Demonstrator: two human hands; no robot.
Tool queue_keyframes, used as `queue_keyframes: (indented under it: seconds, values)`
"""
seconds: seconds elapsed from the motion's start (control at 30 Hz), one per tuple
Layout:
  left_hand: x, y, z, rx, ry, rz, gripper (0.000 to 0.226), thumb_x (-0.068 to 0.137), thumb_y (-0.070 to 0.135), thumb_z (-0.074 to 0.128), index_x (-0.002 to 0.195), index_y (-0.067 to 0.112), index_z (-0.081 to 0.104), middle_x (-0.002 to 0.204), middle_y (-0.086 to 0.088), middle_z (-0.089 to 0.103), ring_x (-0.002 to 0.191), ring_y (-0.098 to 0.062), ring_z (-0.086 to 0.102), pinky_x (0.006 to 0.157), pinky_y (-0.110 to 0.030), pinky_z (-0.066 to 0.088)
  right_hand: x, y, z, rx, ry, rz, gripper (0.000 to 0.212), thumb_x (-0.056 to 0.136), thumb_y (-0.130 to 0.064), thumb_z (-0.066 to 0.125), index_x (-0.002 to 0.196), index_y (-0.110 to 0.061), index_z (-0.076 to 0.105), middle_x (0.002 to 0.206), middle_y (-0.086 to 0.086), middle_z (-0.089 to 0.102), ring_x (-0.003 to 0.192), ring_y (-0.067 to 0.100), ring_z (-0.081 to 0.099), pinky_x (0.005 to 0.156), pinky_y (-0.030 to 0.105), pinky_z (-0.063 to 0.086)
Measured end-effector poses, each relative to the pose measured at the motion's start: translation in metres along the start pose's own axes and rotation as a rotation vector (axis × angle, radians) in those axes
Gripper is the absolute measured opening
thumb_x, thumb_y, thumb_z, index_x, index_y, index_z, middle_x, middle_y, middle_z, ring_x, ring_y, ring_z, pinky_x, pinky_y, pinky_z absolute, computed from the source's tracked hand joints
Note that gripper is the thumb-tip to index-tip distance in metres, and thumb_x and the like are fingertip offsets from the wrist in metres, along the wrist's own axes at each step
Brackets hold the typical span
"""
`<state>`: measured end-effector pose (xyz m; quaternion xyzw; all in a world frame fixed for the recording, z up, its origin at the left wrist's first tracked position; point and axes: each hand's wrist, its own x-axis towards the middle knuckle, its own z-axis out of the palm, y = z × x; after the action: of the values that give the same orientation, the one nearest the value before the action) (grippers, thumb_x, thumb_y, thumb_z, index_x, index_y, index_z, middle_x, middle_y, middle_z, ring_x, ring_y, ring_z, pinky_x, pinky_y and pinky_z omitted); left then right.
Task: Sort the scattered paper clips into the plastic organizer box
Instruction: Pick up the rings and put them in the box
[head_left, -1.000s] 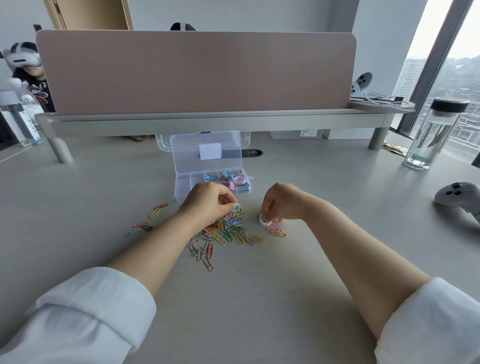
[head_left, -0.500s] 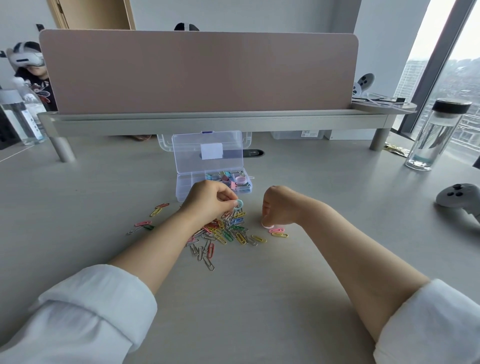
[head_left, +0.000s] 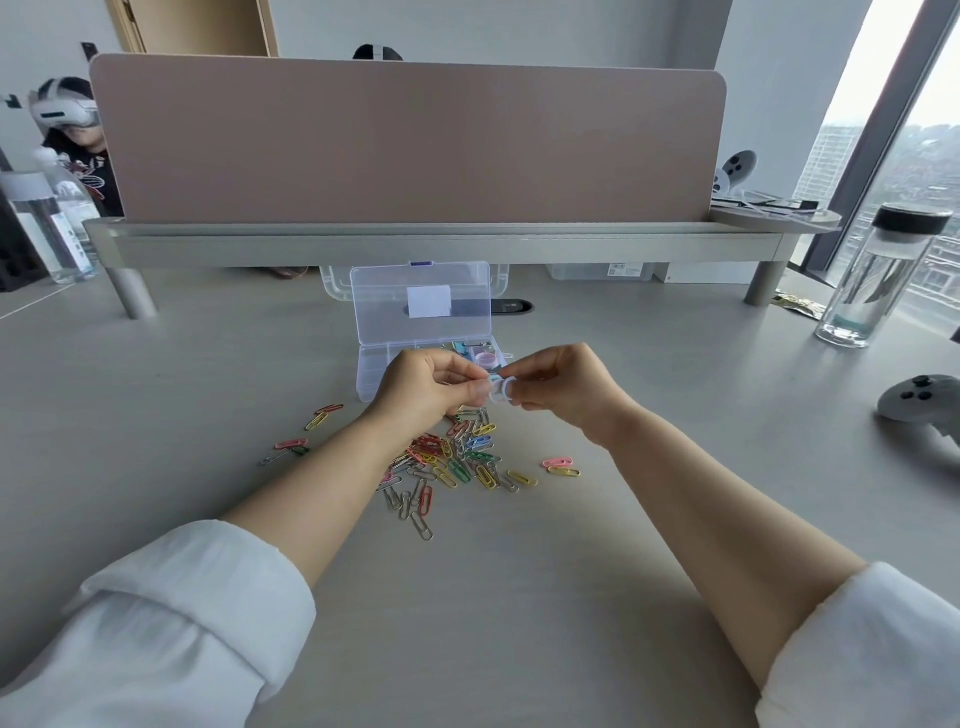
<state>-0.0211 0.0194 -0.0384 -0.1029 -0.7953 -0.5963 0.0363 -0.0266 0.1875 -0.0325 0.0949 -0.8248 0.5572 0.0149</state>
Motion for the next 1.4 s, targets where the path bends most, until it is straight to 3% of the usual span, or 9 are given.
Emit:
queue_keyframes:
  seconds: [0.1,0.27,0.37,0.53,0.67,0.9,1.1,1.3,1.4]
  values:
    - [0.000,0.001,0.000,-0.035,-0.024,-0.013,0.014,0.075,0.002,0.070,0.074,0.016,0.067,0.055,0.010,0.068,0.053,0.002,0.066,0.048,-0.008,0.048,0.000,0.001,0.000,0.013,0.003,-0.014,0.016,0.076,0.002,0.067,0.089,-0.006,0.074,0.082,0.026,0.068,0.071,0.023,0.056,0.079,0.039,0.052]
    - [0.001,0.000,0.000,-0.052,-0.051,-0.018,0.020,0.072,-0.001,0.073,0.072,0.019,0.067,0.064,0.007,0.069,0.056,0.001,0.066,0.051,-0.011,0.051,0.002,0.000,0.001,-0.031,-0.044,-0.033,0.014,0.076,0.002,0.068,0.075,-0.012,0.070,0.063,0.006,0.064,0.056,0.010,0.057,0.057,0.014,0.052]
    - [0.006,-0.001,-0.006,-0.016,-0.058,0.017,0.013,0.075,0.005,0.072,0.075,0.018,0.069,0.073,-0.001,0.070,0.060,-0.002,0.067,0.056,-0.011,0.051,0.006,0.003,0.002,-0.006,-0.024,-0.019,0.021,0.077,0.001,0.067,0.069,-0.017,0.068,0.057,0.000,0.065,0.048,0.001,0.058,0.054,0.012,0.052]
    - [0.019,-0.012,-0.039,0.619,0.162,0.098,0.015,0.078,0.023,0.071,0.090,0.013,0.071,0.090,-0.003,0.071,0.082,-0.016,0.065,0.077,-0.025,0.049,0.022,0.004,-0.001,-0.076,0.061,-0.005,0.009,0.078,-0.001,0.067,0.086,-0.003,0.071,0.061,0.003,0.064,0.052,0.008,0.057,0.055,0.013,0.051]
    - [0.023,-0.023,-0.063,0.917,0.071,-0.027,0.026,0.079,0.036,0.068,0.100,0.021,0.067,0.121,-0.001,0.060,0.109,-0.022,0.057,0.087,-0.034,0.047,0.047,-0.004,0.011,-0.334,0.037,-0.040,0.011,0.074,-0.003,0.068,0.084,-0.007,0.071,0.063,0.000,0.064,0.049,0.002,0.054,0.051,0.009,0.045]
    - [0.026,-0.027,-0.070,0.989,0.036,-0.044,0.016,0.086,0.023,0.061,0.100,0.021,0.069,0.124,0.001,0.060,0.110,-0.022,0.057,0.090,-0.034,0.047,0.097,-0.035,0.052,-0.732,-0.167,-0.191,0.015,0.075,-0.002,0.065,0.086,-0.010,0.073,0.096,0.007,0.074,0.088,0.021,0.067,0.073,0.024,0.048]
    - [0.028,-0.029,-0.072,0.973,0.028,-0.038,0.016,0.084,0.023,0.064,0.098,0.023,0.071,0.123,0.003,0.061,0.111,-0.022,0.058,0.093,-0.034,0.046,0.111,-0.030,0.068,-0.939,-0.349,-0.204,0.016,0.073,-0.004,0.068,0.084,-0.015,0.072,0.093,0.004,0.074,0.087,0.022,0.065,0.082,0.033,0.055]
    - [0.029,-0.030,-0.073,0.954,0.052,-0.050,0.012,0.082,0.024,0.066,0.092,0.026,0.072,0.122,0.002,0.064,0.110,-0.023,0.059,0.093,-0.037,0.049,0.115,-0.025,0.077,-1.022,-0.293,-0.218,0.015,0.071,-0.004,0.064,0.065,-0.017,0.065,0.077,0.004,0.064,0.074,0.025,0.059,0.066,0.029,0.051]
    - [0.030,-0.031,-0.072,0.956,0.055,-0.061,0.011,0.082,0.026,0.066,0.091,0.028,0.072,0.122,0.001,0.065,0.110,-0.024,0.060,0.092,-0.038,0.050,0.115,-0.026,0.081,-1.077,-0.270,-0.207,0.008,0.071,-0.008,0.065,0.078,-0.010,0.068,0.079,0.010,0.065,0.075,0.029,0.059,0.067,0.031,0.051]
